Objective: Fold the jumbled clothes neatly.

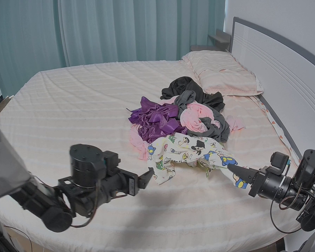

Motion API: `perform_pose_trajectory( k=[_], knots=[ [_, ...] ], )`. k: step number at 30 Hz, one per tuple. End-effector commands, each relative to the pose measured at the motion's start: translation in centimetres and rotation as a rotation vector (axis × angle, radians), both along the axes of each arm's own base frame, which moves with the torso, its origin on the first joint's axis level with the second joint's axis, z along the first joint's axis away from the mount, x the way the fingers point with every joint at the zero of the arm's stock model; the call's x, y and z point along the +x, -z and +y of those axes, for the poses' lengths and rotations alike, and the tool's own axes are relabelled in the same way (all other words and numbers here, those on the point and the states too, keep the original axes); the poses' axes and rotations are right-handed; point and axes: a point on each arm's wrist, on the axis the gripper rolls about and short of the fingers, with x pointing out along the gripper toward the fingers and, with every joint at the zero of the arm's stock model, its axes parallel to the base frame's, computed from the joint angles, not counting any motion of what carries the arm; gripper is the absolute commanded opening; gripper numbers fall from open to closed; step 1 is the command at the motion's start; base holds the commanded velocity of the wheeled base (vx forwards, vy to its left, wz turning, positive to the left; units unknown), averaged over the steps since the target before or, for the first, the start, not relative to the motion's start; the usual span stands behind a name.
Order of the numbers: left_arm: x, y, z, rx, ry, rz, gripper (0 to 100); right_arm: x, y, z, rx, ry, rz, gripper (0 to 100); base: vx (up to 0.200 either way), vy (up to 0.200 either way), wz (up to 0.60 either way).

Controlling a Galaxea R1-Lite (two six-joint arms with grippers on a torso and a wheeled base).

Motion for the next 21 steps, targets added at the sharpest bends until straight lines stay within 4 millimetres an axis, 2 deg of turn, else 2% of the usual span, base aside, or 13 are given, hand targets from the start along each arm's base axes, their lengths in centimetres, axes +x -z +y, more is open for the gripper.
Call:
perform_pose_trajectory(
  k=[1,9,13,16,21],
  knots=[
    [2.4,6.8,-6.3,0.023,-0.009,0.023,100,-0.8,-1.1,-0.4,0.027,-0.014,-0.048,0,0.0,0.0,0.0],
    [3.7,7.0,-7.5,-0.003,-0.02,-0.001,100,-1.2,-2.5,-0.4,0.059,-0.023,-0.108,0,0.0,0.0,0.0],
    [4.3,7.3,-7.8,-0.019,-0.056,-0.003,100,-1.5,-2.9,0.0,0.07,-0.048,-0.124,0,0.0,0.0,0.0],
    [4.8,7.4,-8.1,-0.03,-0.078,-0.025,100,-0.9,-3.6,0.3,0.089,-0.044,-0.159,0,0.0,0.0,0.0],
    [5.0,7.4,-8.4,-0.062,-0.078,-0.055,100,-1.0,-4.4,1.2,0.111,-0.079,-0.192,0,0.0,0.0,0.0]
  ],
)
